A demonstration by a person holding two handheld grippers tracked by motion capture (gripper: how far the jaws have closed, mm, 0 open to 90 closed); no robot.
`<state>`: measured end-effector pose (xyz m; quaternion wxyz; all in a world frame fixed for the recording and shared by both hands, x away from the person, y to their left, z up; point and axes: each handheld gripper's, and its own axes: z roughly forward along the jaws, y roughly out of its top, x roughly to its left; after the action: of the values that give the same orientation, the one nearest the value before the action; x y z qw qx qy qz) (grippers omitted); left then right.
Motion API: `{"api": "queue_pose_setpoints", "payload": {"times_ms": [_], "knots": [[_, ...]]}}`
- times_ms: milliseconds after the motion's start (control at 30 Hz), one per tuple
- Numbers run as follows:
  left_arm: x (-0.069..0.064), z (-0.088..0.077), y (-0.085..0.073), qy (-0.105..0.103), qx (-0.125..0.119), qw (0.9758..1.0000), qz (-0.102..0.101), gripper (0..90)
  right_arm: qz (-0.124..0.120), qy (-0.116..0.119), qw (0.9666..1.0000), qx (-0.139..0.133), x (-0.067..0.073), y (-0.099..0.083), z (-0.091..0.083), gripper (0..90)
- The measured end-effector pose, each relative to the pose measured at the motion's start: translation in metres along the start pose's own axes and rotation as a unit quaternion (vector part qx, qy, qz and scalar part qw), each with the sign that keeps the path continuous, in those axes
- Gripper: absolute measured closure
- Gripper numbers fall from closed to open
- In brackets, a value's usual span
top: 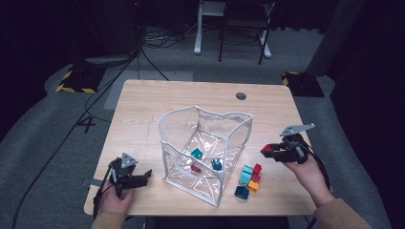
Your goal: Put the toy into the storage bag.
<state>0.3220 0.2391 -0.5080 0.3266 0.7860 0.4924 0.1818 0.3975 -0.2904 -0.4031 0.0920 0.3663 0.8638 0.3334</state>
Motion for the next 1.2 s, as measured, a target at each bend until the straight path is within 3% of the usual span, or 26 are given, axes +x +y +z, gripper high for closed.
{"api": "queue_pose_setpoints", "payload": {"times_ms": [267,833,1200], "knots": [[0.0,0.0,0.0,0.0,0.0,1.0,0.0,17.9,-0.002,0.015,0.9999,-0.008,0.008,0.02,-0.023,58.9],[0.0,0.0,0.0,0.0,0.001,1.0,0.001,17.7,-0.048,0.025,0.9979,-0.036,0.027,0.078,-0.07,58.9],[0.0,0.0,0.0,0.0,0.001,1.0,0.001,17.6,-0.074,0.042,0.9953,-0.048,0.042,0.114,-0.077,59.0]]}}
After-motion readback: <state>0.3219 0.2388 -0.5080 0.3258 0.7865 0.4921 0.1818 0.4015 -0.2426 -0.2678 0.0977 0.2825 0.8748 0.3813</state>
